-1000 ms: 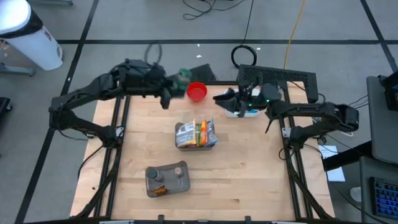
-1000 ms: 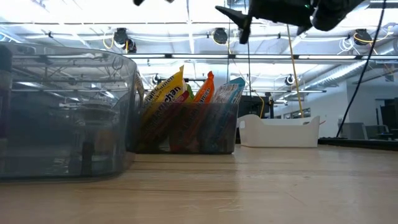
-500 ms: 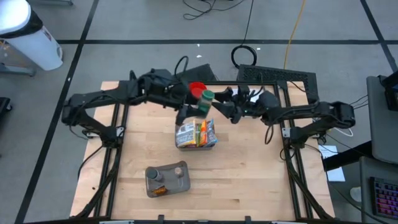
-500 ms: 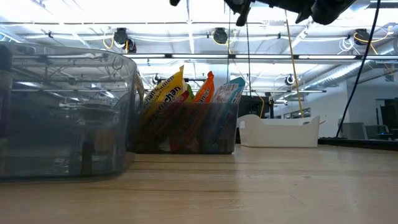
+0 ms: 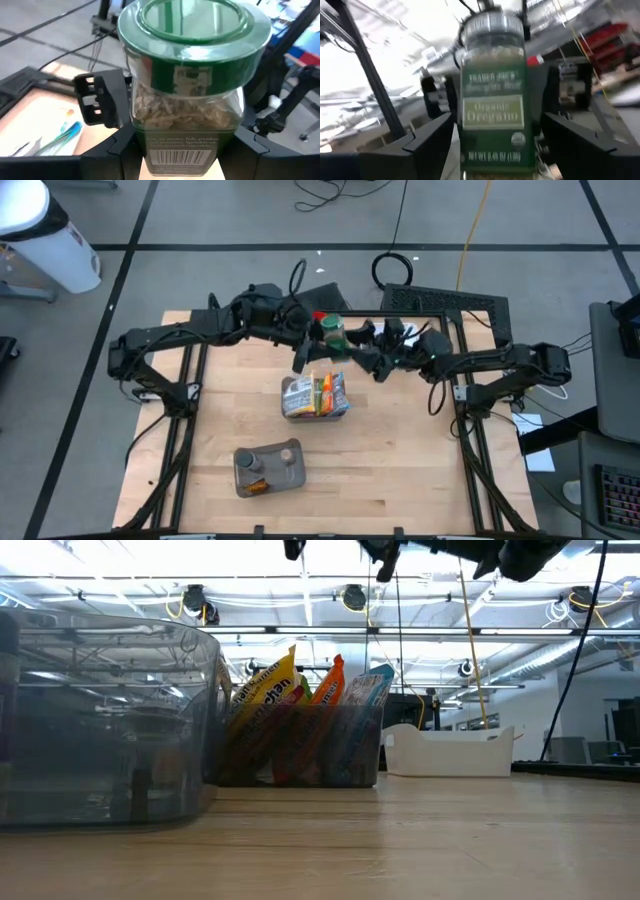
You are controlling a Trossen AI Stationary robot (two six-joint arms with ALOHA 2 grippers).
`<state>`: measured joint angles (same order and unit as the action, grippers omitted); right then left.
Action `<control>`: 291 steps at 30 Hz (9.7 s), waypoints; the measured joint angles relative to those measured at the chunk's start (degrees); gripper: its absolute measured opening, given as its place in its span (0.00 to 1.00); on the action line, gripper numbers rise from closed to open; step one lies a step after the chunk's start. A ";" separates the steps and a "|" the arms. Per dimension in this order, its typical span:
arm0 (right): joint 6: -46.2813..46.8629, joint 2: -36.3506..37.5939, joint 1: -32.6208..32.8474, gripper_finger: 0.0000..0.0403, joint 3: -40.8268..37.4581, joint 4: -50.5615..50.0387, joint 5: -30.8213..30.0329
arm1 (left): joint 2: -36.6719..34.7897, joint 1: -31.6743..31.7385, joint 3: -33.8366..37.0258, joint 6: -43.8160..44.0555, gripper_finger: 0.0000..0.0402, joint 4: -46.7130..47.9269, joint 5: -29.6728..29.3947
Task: Pick & Place Food Item
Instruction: Put the green seasoning bottle into the bottom black bin
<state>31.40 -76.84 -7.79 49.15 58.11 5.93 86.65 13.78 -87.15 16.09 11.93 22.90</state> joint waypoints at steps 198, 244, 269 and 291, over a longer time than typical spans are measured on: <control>-8.31 -6.32 -13.99 0.48 27.41 -48.55 31.82 | 16.92 10.89 -43.92 -17.07 0.68 54.83 11.54; -7.85 -5.69 -15.32 0.85 27.43 -48.07 28.83 | 15.58 13.38 -43.82 -23.52 0.52 62.20 9.50; -5.65 -5.07 -13.95 0.84 17.28 -51.39 22.36 | -3.36 -16.85 -34.32 2.83 0.52 77.67 -21.17; 27.07 -5.12 3.41 0.84 -12.01 6.79 19.38 | 0.05 -38.64 -4.02 36.70 0.52 44.68 -30.99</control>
<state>58.47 -81.95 -4.38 37.14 64.90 25.32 86.70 -24.86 -91.18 52.78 56.61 -8.09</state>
